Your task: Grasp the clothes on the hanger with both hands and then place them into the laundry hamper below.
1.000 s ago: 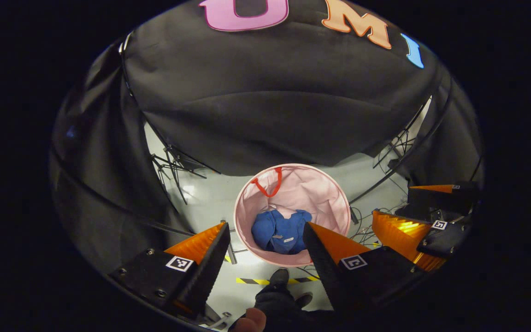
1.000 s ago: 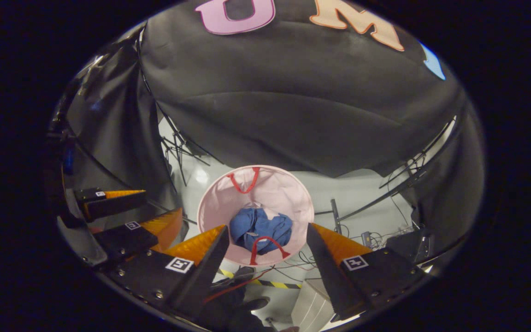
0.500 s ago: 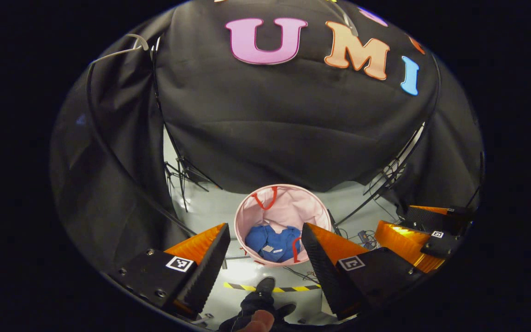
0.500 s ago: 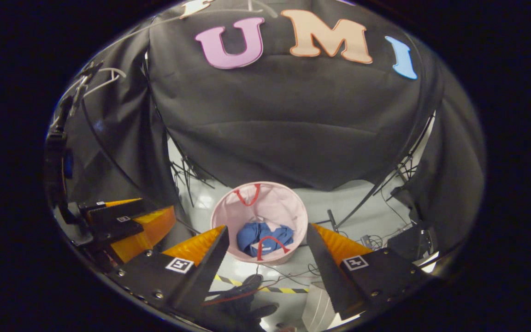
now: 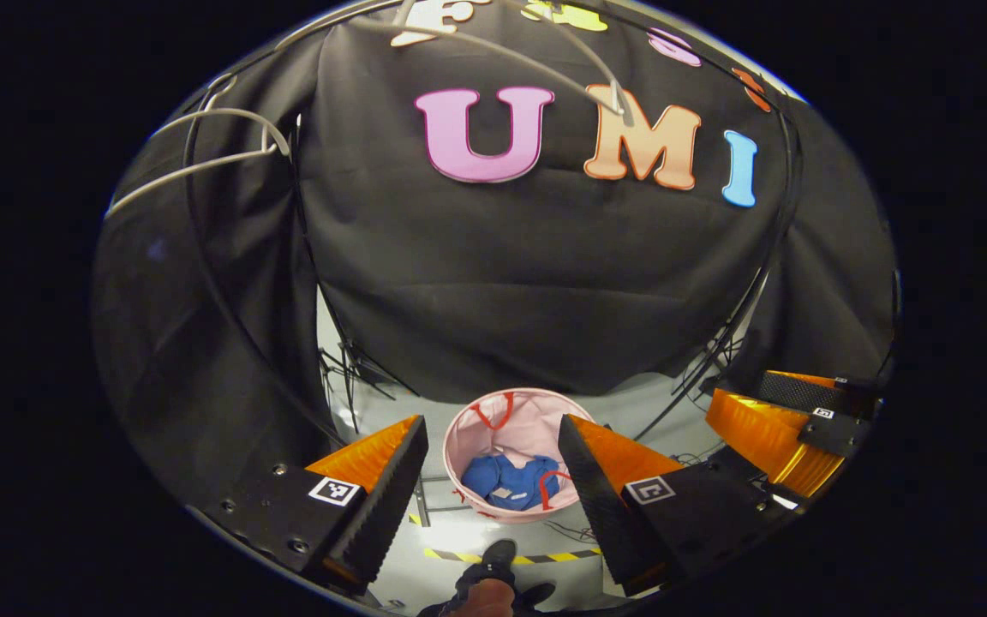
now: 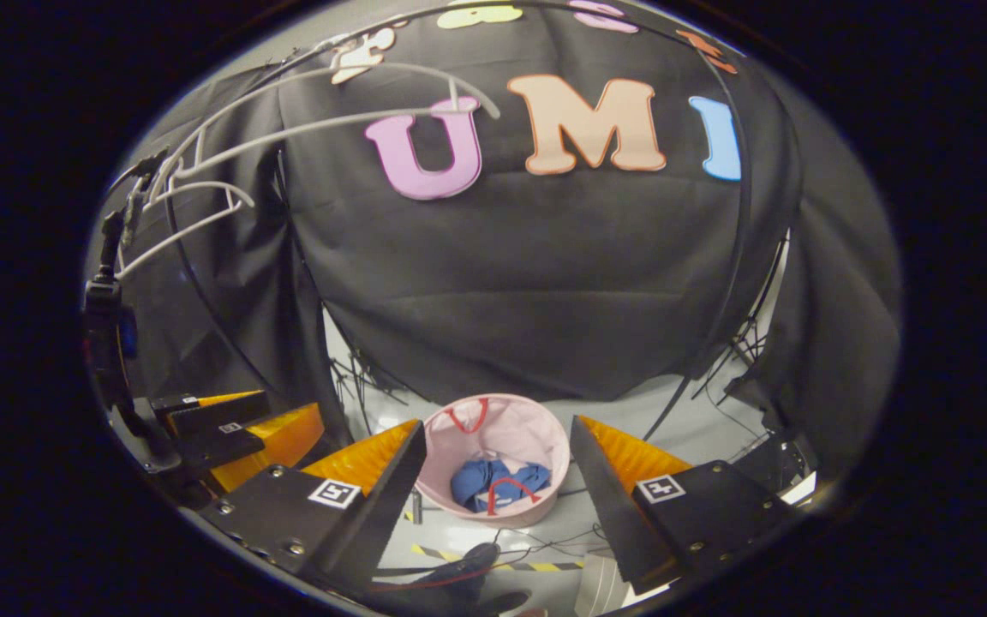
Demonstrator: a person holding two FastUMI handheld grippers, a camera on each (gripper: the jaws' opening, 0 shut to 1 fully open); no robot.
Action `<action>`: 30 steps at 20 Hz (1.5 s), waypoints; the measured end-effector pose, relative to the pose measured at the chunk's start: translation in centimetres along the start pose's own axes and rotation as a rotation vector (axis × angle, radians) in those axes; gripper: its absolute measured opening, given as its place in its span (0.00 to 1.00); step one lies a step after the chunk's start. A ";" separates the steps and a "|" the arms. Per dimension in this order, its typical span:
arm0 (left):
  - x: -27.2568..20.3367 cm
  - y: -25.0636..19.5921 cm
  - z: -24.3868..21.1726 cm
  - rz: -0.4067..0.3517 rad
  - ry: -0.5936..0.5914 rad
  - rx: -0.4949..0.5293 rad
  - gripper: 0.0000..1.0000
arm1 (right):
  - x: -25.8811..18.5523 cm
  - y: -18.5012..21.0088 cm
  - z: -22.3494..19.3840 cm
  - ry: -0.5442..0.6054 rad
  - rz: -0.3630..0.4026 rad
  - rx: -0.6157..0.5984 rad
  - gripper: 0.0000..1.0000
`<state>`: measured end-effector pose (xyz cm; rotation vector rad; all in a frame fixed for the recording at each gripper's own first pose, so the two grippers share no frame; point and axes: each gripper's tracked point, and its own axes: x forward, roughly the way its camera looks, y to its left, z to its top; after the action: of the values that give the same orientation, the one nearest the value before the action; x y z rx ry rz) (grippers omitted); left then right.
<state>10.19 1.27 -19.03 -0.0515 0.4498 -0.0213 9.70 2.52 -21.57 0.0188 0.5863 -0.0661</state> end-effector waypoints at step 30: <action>-18.1 -0.6 18.3 0.102 -0.597 0.127 0.96 | -16.6 -3.5 14.2 -0.520 0.012 -0.012 1.00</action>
<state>1.87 2.07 5.29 0.0895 -0.1469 0.0649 3.51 -0.54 -0.57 -0.0063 0.0672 -0.0526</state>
